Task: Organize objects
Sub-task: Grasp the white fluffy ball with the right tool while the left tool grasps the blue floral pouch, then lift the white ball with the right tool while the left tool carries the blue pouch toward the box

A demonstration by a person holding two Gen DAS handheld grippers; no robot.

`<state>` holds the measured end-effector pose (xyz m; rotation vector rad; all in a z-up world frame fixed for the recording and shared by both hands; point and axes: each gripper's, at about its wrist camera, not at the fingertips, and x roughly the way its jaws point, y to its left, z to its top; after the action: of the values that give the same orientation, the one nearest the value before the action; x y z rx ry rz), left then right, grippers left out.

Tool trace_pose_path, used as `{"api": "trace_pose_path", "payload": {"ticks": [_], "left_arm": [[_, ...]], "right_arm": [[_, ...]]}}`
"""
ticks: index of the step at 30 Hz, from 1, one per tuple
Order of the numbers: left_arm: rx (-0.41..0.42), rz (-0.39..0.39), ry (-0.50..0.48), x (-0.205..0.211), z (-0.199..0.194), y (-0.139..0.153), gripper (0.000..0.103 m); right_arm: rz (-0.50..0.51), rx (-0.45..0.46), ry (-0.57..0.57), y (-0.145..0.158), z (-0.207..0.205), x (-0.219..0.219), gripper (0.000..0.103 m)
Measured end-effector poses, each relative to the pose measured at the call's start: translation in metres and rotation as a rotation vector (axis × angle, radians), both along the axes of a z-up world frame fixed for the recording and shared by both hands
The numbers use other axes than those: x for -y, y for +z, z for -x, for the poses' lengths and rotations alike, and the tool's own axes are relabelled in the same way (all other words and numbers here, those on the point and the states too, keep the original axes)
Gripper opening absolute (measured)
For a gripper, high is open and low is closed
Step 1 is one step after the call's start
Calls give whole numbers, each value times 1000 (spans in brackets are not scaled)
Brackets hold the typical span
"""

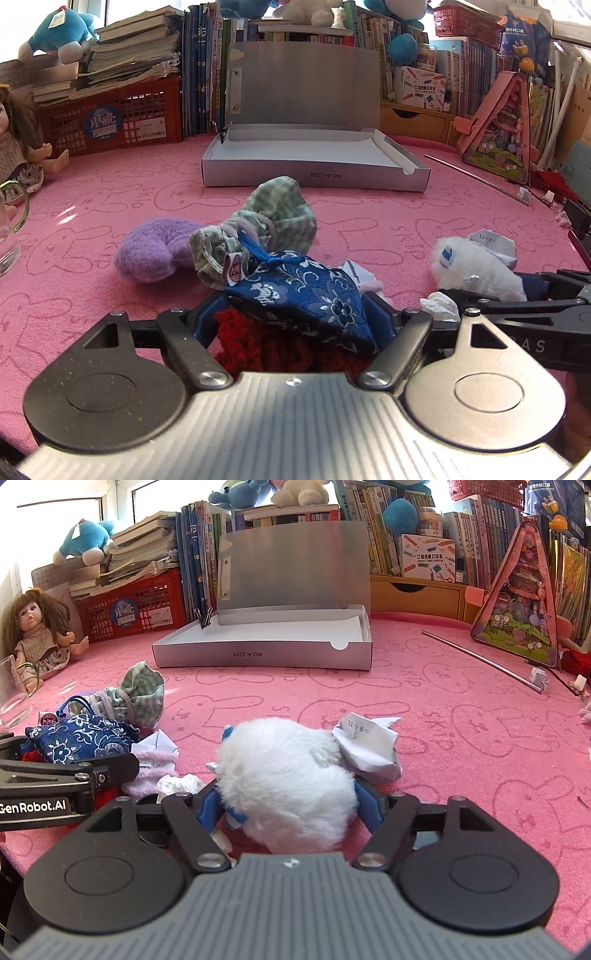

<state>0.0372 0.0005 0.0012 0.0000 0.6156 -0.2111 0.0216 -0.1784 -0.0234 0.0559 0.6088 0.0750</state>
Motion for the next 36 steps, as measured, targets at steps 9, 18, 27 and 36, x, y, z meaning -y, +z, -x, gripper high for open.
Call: {"api": "trace_pose_path", "payload": {"ticks": [9, 18, 27, 36], "left_arm": [[91, -49, 1, 4, 11, 13, 76], [116, -93, -27, 6, 12, 13, 72], [124, -82, -40, 11, 10, 14, 61], [162, -1, -45, 2, 19, 37, 59]], "right_arm": [[3, 1, -1, 0, 0, 0, 80], [15, 6, 2, 3, 0, -3, 80], [18, 15, -1, 6, 4, -7, 74], [-5, 57, -3, 20, 9, -6, 66]]}}
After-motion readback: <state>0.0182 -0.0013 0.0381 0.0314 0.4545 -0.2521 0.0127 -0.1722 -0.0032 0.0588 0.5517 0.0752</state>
